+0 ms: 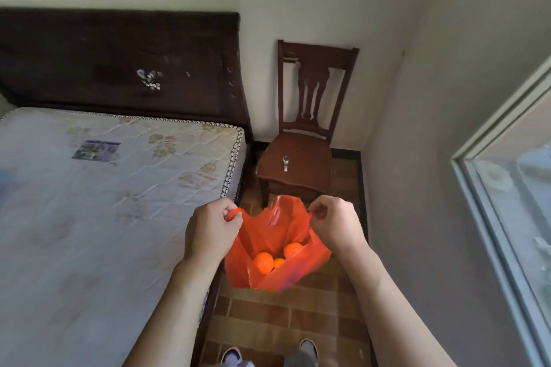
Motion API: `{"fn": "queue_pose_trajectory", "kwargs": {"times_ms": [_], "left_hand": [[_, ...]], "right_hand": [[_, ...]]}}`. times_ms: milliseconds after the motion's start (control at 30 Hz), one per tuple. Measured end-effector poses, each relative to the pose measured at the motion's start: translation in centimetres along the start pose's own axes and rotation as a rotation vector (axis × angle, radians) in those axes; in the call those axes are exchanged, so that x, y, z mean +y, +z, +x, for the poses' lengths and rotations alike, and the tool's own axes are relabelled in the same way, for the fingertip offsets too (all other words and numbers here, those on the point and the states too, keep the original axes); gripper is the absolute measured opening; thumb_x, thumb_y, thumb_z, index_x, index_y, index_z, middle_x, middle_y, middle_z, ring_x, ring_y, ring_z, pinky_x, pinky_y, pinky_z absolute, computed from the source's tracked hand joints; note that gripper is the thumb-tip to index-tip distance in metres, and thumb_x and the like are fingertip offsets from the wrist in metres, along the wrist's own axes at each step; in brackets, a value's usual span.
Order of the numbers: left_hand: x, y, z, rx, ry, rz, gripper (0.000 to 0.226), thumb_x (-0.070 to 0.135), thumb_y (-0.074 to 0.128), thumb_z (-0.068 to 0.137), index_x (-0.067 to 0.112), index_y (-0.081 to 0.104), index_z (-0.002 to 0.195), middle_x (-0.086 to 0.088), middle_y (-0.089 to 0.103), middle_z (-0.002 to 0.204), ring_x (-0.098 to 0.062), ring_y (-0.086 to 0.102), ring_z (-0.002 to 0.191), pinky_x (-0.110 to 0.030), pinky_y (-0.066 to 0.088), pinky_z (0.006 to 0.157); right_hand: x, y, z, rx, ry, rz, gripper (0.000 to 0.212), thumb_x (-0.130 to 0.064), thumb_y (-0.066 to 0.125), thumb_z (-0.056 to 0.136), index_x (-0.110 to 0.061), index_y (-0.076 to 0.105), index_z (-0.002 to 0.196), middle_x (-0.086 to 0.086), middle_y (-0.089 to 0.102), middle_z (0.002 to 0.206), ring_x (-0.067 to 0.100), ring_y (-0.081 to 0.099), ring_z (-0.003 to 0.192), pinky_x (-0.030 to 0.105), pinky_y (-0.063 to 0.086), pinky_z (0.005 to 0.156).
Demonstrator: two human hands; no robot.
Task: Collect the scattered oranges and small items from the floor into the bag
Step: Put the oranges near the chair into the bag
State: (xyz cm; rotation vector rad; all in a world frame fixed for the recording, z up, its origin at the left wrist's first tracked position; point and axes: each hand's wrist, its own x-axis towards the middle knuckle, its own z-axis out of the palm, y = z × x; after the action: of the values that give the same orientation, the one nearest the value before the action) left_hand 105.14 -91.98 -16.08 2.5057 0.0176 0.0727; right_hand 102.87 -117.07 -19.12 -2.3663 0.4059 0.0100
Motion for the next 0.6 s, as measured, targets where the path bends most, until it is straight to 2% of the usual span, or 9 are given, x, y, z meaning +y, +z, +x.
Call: {"fn": "queue_pose_trajectory", "kwargs": {"times_ms": [167,300,400,533,600], "left_hand": [[-1.3,0.1,1.0,0.024,-0.038,0.028,0.021,0.021,0.074,0.083,0.024,0.060,0.067,0.008,0.057,0.056,-0.019,0.056,0.058,-0.030,0.050,0.057],[-2.4,-0.2,1.8,0.038,-0.073,0.030,0.020,0.021,0.075,0.082,0.024,0.062,0.068,0.008,0.059,0.057,-0.018,0.058,0.059,-0.029,0.050,0.058],[-3.7,-0.6,2.4,0.041,-0.092,0.011,0.019,0.020,0.076,0.081,0.025,0.064,0.068,0.011,0.059,0.057,-0.015,0.059,0.060,-0.028,0.048,0.058],[-5.8,-1.3,4.1,0.037,-0.101,-0.011,0.026,0.020,0.076,0.081,0.028,0.059,0.064,0.013,0.059,0.057,-0.011,0.056,0.056,-0.026,0.046,0.055],[-6.9,-1.5,5.3,0.028,-0.096,-0.017,0.027,0.020,0.077,0.082,0.028,0.059,0.063,0.010,0.058,0.056,-0.012,0.057,0.056,-0.027,0.047,0.055]], "right_hand": [[0.6,1.1,1.3,-0.034,0.022,0.041,0.027,-0.008,0.061,0.076,-0.030,0.075,0.084,-0.013,0.068,0.076,0.009,0.064,0.068,0.021,0.046,0.052],[0.2,2.4,2.3,-0.059,0.021,0.040,0.028,-0.007,0.061,0.076,-0.029,0.076,0.085,-0.013,0.068,0.078,0.008,0.064,0.071,0.019,0.042,0.053],[-0.8,3.3,2.7,-0.095,0.026,0.036,0.029,-0.007,0.061,0.075,-0.030,0.075,0.084,-0.014,0.068,0.077,0.008,0.064,0.070,0.021,0.046,0.054],[-2.4,4.5,3.5,-0.103,0.010,0.003,0.029,-0.007,0.061,0.076,-0.030,0.075,0.086,-0.014,0.067,0.078,0.005,0.063,0.069,0.018,0.042,0.053],[-3.3,5.2,4.1,-0.099,0.025,-0.013,0.029,-0.008,0.061,0.076,-0.032,0.075,0.086,-0.016,0.067,0.078,0.004,0.064,0.070,0.019,0.045,0.054]]}}
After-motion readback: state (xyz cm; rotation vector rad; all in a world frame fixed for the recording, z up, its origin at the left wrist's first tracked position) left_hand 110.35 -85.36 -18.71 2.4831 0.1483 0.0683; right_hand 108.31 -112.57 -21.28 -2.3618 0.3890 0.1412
